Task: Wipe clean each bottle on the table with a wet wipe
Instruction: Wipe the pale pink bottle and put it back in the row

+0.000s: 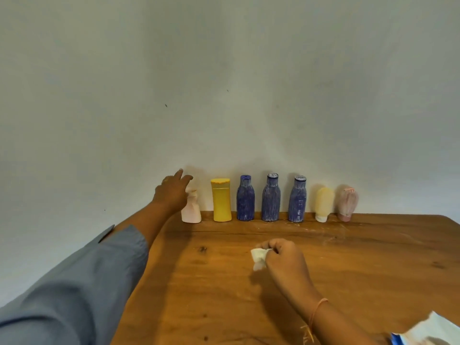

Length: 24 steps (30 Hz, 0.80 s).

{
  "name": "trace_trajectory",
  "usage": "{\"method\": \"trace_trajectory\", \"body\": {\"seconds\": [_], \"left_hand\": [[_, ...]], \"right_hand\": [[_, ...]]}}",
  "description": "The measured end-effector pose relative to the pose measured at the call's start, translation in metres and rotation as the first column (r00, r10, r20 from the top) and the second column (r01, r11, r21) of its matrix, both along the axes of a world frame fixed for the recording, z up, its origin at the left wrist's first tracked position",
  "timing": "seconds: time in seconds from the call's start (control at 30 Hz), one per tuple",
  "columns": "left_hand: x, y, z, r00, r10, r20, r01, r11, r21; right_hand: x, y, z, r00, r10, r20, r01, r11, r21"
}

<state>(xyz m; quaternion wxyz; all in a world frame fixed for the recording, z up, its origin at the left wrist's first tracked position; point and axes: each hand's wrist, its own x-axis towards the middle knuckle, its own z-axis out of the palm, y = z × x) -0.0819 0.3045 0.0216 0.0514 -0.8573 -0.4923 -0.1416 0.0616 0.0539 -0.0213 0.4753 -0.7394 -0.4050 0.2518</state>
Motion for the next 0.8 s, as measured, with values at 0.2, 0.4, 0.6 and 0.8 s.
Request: {"method": "trace_trajectory", "body": {"seconds": [0.2,0.4,0.6,0.8], "left_hand": [[0.026,0.018,-0.011,0.942,0.043,-0.333,-0.051,0.999,-0.017],[0.020,-0.005,-0.017,0.937,0.134,-0.322,-0.120,0.991,0.063],[-0.016,-0.065,-0.003,0.985,0.075,0.158,-0.066,0.996,-0.064],[-0.049,-0.198,-0.018,0.775,0.121,0.621,0.154,0.916,-0.371]], "right_hand": [[0.002,0.006,-0.011,0.993,0.004,0.116,-0.005,1.000,0.002],[0.004,0.000,-0.001,1.000,-0.018,0.003,0.018,1.000,-0.016],[0.003,-0.027,0.010,0.980,-0.004,-0.199,-0.007,0.998,-0.055],[-0.015,-0.075,0.013,0.914,-0.013,-0.407,0.040,0.998,0.057]]}}
